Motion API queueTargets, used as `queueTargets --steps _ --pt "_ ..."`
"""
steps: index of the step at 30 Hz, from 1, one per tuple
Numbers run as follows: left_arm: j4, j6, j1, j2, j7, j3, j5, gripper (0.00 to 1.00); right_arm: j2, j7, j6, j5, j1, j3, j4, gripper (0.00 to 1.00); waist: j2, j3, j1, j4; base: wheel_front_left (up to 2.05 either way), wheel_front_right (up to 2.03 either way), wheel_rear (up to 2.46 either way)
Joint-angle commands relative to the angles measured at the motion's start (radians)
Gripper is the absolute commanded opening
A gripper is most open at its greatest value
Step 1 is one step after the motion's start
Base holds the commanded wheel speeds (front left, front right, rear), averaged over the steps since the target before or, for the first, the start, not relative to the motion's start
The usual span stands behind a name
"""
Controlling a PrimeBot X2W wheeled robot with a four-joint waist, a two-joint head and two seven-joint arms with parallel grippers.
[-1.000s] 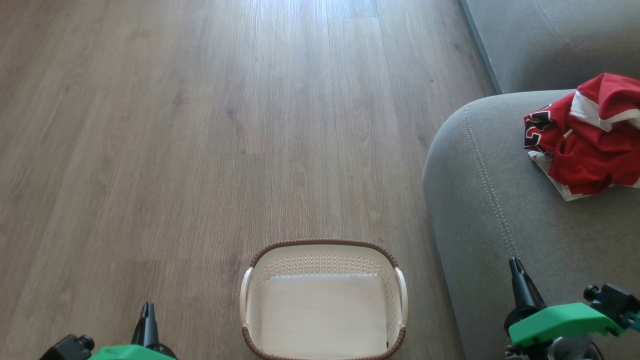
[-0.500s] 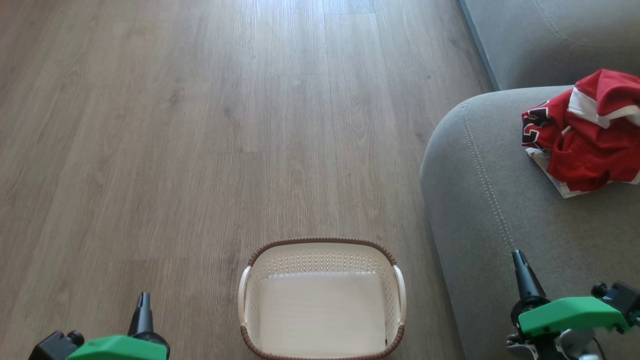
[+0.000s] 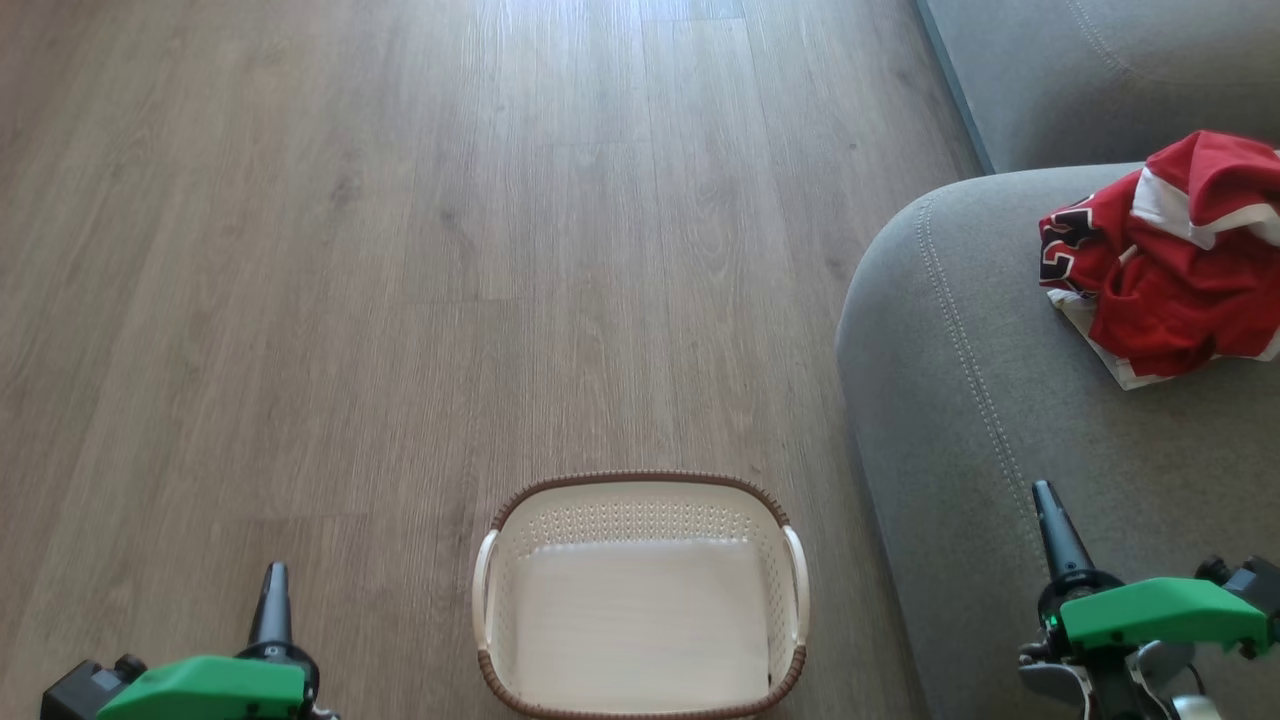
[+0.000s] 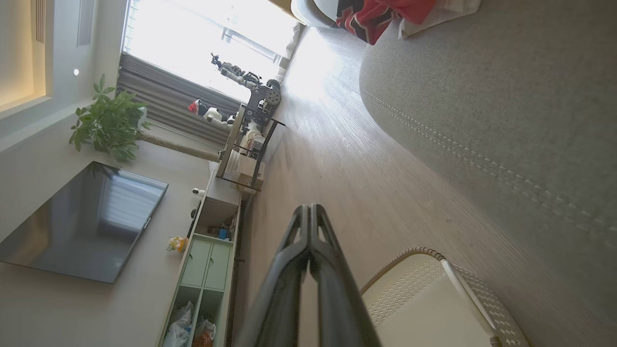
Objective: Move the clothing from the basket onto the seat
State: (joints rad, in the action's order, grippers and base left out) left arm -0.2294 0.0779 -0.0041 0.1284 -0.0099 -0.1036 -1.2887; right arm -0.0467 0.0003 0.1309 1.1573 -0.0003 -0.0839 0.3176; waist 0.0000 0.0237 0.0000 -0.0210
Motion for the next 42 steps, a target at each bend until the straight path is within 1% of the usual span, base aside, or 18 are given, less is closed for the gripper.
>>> queueTargets --steps 1,3,38,42 --pt "0.039 -0.016 -0.049 0.000 0.011 0.046 -0.024 0.00 -0.013 0.009 0.000 0.038 -0.064 0.012 -0.040 0.00 0.0000 -0.001 0.0000 0.001 0.00 0.00 0.00" --pt "0.040 -0.019 -0.050 -0.002 0.014 0.051 -0.033 0.00 -0.014 0.011 0.000 0.050 -0.066 0.011 -0.041 0.00 0.0000 -0.001 0.0000 0.002 0.00 0.00 0.00" --pt "0.075 -0.120 -0.096 -0.071 0.114 0.209 -0.319 0.00 -0.033 0.083 0.000 0.474 -0.128 0.006 -0.056 0.00 0.0000 -0.020 0.0000 0.021 0.00 0.00 0.00" --pt "0.075 -0.122 -0.098 -0.073 0.116 0.213 -0.326 0.00 -0.035 0.083 0.000 0.485 -0.129 0.008 -0.057 0.00 0.0000 -0.021 0.0000 0.021 0.00 0.00 0.00"
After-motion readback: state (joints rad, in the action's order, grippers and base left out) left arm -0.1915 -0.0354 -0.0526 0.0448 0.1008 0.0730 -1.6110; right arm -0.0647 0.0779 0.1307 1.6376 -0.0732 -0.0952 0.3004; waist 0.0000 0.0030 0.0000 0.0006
